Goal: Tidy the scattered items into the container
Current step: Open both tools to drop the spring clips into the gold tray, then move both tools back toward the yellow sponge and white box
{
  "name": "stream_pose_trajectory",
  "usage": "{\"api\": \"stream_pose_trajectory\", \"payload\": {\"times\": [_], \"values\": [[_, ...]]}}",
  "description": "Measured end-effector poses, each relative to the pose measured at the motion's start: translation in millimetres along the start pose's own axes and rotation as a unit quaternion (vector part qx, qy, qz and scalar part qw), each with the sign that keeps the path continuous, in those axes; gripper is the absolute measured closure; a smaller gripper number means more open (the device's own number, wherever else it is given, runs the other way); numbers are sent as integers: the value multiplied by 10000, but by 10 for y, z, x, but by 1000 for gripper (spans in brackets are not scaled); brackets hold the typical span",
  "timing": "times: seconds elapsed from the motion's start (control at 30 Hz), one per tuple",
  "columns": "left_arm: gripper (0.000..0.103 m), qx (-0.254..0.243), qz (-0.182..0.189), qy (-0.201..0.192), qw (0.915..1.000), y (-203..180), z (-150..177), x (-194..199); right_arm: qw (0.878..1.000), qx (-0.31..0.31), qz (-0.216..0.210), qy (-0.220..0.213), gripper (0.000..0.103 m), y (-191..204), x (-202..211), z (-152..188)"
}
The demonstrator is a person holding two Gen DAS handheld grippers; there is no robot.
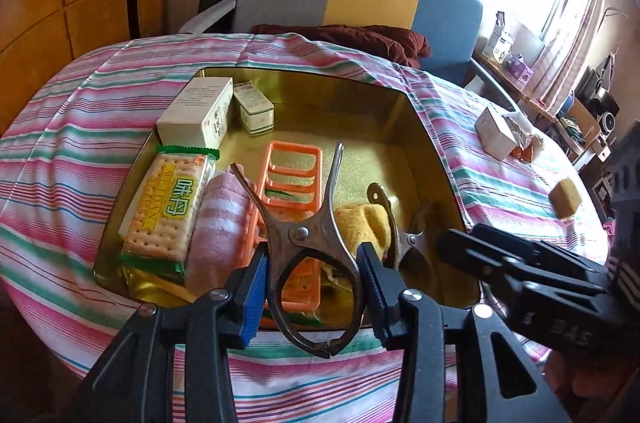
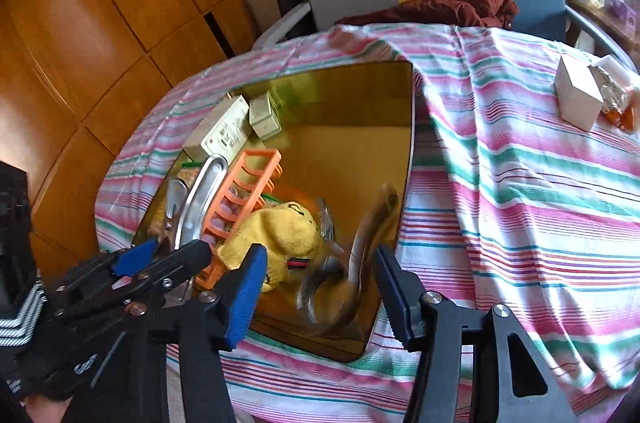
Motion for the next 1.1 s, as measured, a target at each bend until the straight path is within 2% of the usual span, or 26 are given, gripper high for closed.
{"api": "stream_pose_trajectory", "payload": {"times": [0.33, 0.63, 0.7, 0.83, 0.97, 1.1], "values": [[60, -438, 281, 128, 9986, -543, -87, -134, 9972, -629, 72, -386, 46, -320, 323, 111], [59, -519, 204, 443, 9975, -958, -102, -399, 9929, -1018, 124, -599, 46, -631, 490, 178], [49, -487, 161, 480, 9975, -962, -69, -419, 9921, -1095, 110, -605, 45, -698, 501, 199], [48, -146, 240, 547, 9981, -856, -88, -400, 9898, -1272, 139, -631, 43, -854, 528, 257], [48, 268, 276, 405, 9984, -691, -152, -319, 9870, -1467, 127, -642, 43, -993, 530, 316], [48, 393, 167, 276, 9987, -618, -207, -271, 9850, -1604, 87, -627, 43, -1078, 508, 363]]}}
Point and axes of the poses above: each gripper's, at about its wrist camera, not at the fingertips, and x roughly against the way its jaws point, y to its left, z to its underside, the point moved 4 cm from there along -x, roughly the way its jaws point, and after that the axes turned 14 degrees about x, right-handed, at the moved point
